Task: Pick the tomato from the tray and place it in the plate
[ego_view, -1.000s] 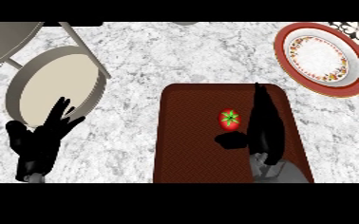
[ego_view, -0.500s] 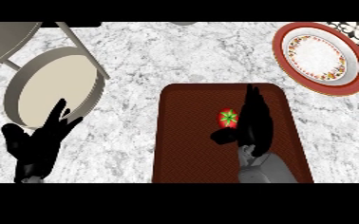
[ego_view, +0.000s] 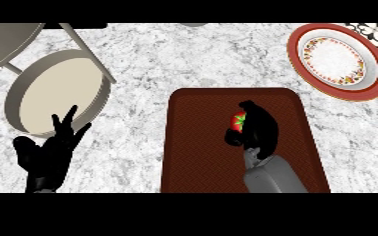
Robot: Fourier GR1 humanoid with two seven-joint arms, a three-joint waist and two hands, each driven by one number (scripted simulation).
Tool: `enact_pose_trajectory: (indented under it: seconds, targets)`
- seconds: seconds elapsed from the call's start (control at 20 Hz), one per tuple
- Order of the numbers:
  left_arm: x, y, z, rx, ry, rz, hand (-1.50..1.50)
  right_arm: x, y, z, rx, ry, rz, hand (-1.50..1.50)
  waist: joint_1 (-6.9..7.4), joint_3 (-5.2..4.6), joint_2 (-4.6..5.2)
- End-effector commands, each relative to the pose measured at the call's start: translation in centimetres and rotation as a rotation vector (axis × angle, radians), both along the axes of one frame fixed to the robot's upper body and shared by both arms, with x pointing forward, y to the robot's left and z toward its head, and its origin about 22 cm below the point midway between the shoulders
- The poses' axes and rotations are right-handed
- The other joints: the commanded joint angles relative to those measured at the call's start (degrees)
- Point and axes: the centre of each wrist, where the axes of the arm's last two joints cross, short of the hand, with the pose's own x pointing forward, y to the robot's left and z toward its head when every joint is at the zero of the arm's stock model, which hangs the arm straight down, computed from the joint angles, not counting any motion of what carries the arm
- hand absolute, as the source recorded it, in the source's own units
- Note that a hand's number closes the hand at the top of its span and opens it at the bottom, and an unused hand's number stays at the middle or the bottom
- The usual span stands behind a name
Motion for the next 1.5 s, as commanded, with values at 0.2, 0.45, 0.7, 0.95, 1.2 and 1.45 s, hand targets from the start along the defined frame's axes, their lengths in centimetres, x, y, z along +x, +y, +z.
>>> enact_pose_trajectory:
  seconds: [0.2, 0.45, 0.7, 0.95, 1.2, 1.45]
  targets:
    - [1.9, -4.2, -1.7, -0.084, 0.073, -0.127, 0.0, 1.6, 0.4, -1.3, -0.096, 0.055, -0.012, 1.5, -0.74, -1.23, 0.89]
    - [1.3, -4.2, -1.0, -0.086, 0.046, -0.151, 0.0, 8.2, -2.3, 3.6, -0.086, 0.012, -0.275, 1.5, 0.89, -1.31, 2.63]
    - [0.9, -3.5, 0.2, -0.07, -0.006, -0.153, 0.0, 11.7, -6.4, 7.0, -0.105, -0.064, -0.49, 1.5, 3.49, -1.46, 4.37]
    - [1.4, -3.6, 1.0, -0.049, -0.03, -0.192, 0.0, 14.4, -9.6, 12.6, -0.293, -0.348, -0.587, 1.5, 5.43, -1.62, 5.02]
    - [1.6, -4.6, 0.7, -0.066, -0.013, -0.222, 0.0, 15.8, -11.1, 16.1, -0.364, -0.503, -0.719, 1.5, 6.39, -1.49, 5.32]
    - [1.8, -4.7, 0.7, -0.072, -0.006, -0.221, 0.0, 16.3, -12.7, 18.7, -0.39, -0.627, -0.861, 1.5, 6.39, -1.39, 5.37]
